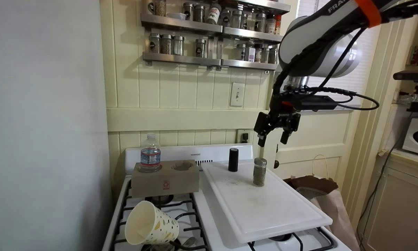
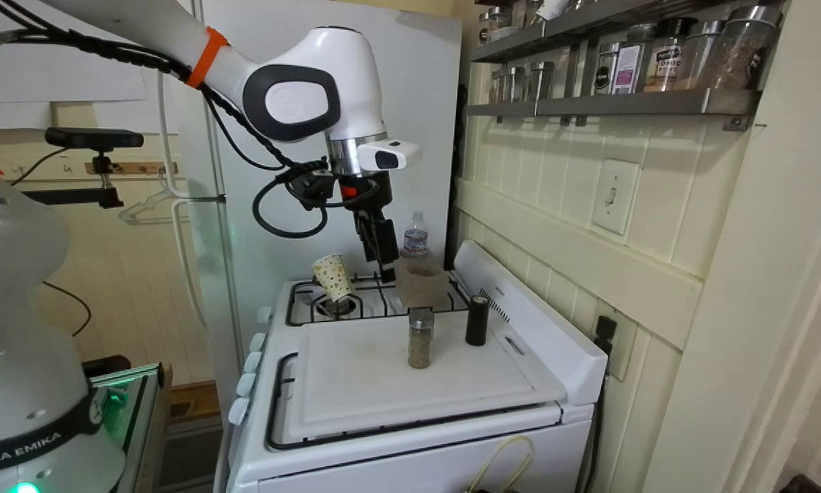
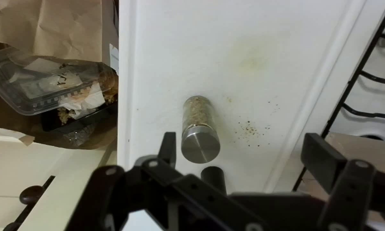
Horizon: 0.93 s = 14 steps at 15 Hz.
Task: Uncover the silver lid of the salt cellar
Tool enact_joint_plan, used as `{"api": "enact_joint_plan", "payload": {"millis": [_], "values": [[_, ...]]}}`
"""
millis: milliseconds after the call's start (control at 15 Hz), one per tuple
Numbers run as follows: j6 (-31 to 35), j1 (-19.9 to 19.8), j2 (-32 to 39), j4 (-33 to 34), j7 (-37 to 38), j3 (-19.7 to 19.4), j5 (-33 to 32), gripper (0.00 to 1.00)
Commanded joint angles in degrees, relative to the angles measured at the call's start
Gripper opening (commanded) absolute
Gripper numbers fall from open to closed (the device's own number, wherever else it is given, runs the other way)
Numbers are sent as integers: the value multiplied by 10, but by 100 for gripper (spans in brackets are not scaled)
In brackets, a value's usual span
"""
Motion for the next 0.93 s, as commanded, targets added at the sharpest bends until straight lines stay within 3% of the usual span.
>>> {"api": "enact_joint_plan", "payload": {"millis": [0,867], "values": [[1,0,3,1,0,-5,-1,100],[69,1,56,20,-5,-16,14,100]]}}
